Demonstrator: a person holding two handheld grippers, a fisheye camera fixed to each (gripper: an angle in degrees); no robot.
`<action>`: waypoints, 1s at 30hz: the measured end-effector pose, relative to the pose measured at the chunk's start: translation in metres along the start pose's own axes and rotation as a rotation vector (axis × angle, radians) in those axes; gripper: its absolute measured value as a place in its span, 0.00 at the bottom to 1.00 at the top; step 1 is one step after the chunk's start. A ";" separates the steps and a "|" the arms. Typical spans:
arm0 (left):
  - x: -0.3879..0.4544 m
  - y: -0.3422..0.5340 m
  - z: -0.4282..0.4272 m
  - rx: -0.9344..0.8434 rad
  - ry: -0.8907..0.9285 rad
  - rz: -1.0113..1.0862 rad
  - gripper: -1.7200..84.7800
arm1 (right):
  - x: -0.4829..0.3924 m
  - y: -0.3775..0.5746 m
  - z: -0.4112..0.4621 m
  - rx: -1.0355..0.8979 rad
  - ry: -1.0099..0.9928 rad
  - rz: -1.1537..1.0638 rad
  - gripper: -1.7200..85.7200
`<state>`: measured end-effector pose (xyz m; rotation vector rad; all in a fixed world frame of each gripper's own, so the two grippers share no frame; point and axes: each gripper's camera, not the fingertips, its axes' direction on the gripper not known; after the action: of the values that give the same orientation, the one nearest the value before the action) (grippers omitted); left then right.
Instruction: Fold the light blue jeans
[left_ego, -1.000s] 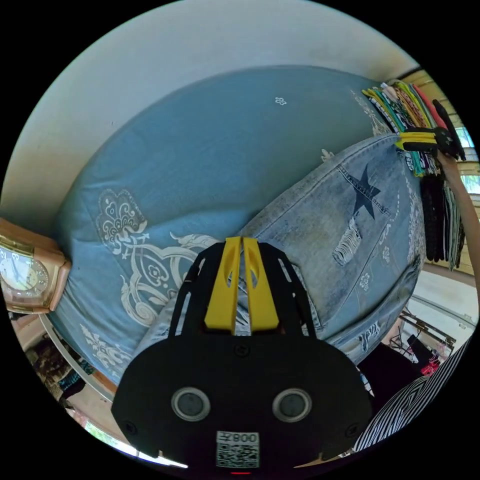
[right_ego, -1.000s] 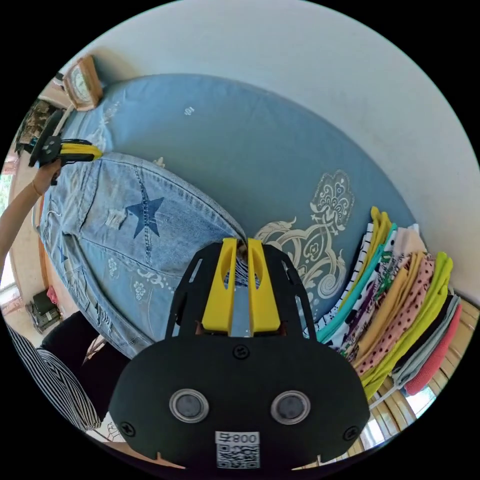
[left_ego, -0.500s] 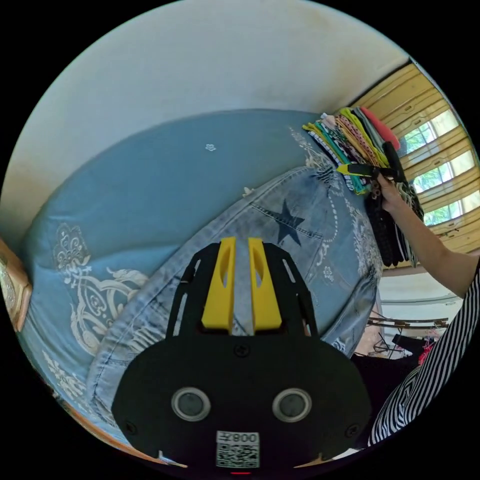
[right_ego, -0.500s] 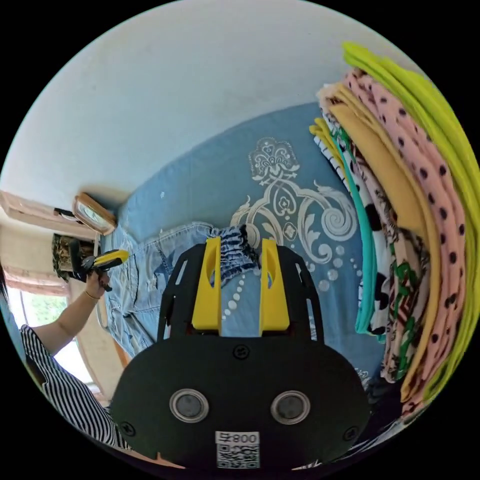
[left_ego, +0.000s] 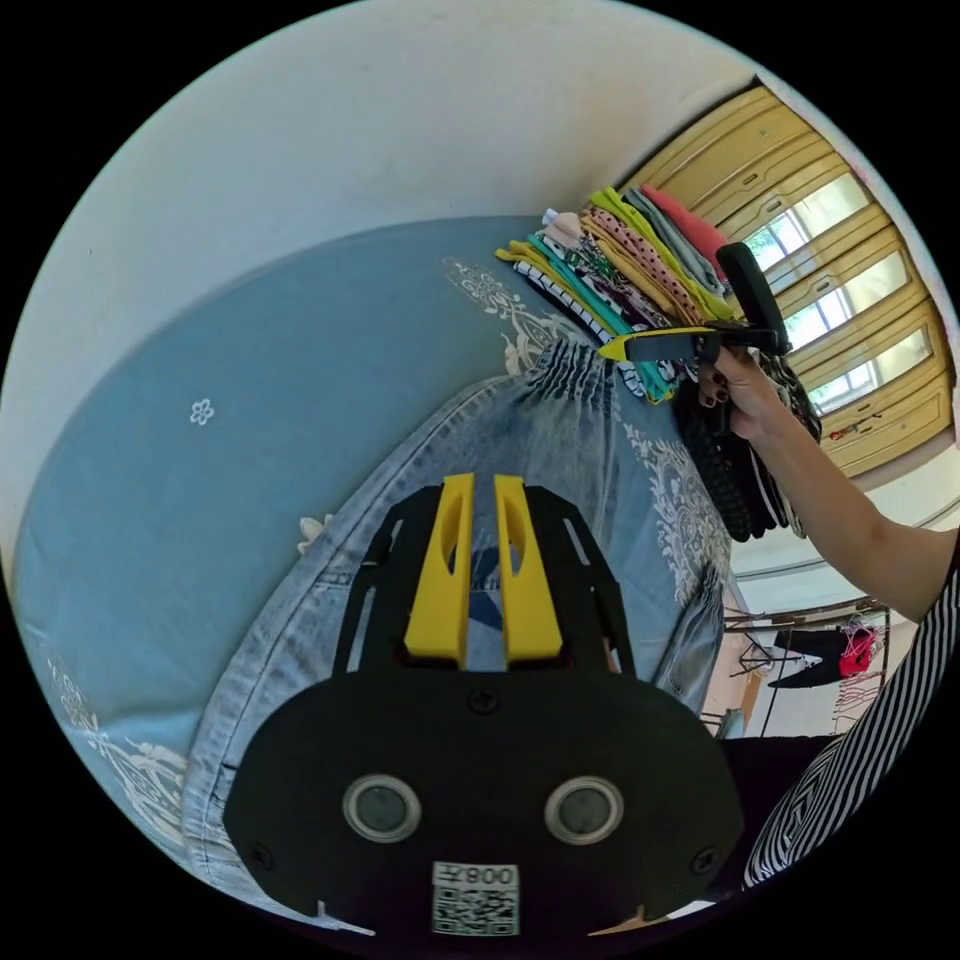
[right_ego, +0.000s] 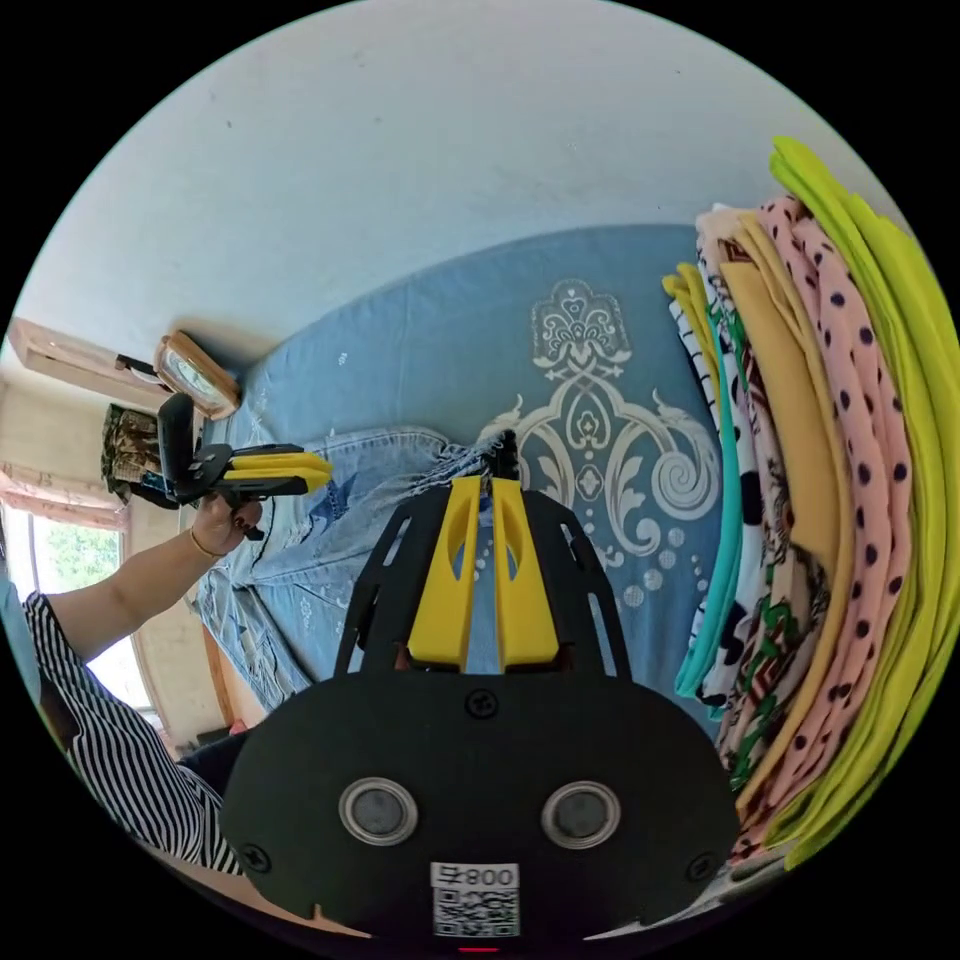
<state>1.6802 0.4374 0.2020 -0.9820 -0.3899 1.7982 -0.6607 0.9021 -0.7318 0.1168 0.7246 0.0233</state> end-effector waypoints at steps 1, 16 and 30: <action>-0.001 -0.006 0.005 0.004 -0.001 0.004 0.05 | 0.001 -0.002 0.001 -0.006 0.005 -0.005 0.04; -0.006 -0.016 0.061 0.029 0.046 0.032 0.03 | 0.049 0.044 0.023 0.069 0.020 0.133 0.03; -0.015 -0.014 0.105 0.012 -0.169 0.086 0.02 | -0.001 0.050 0.075 0.018 0.259 -0.081 0.02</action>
<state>1.6105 0.4484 0.2830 -0.8525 -0.4466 1.9666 -0.6112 0.9439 -0.6697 0.1027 0.9875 -0.0460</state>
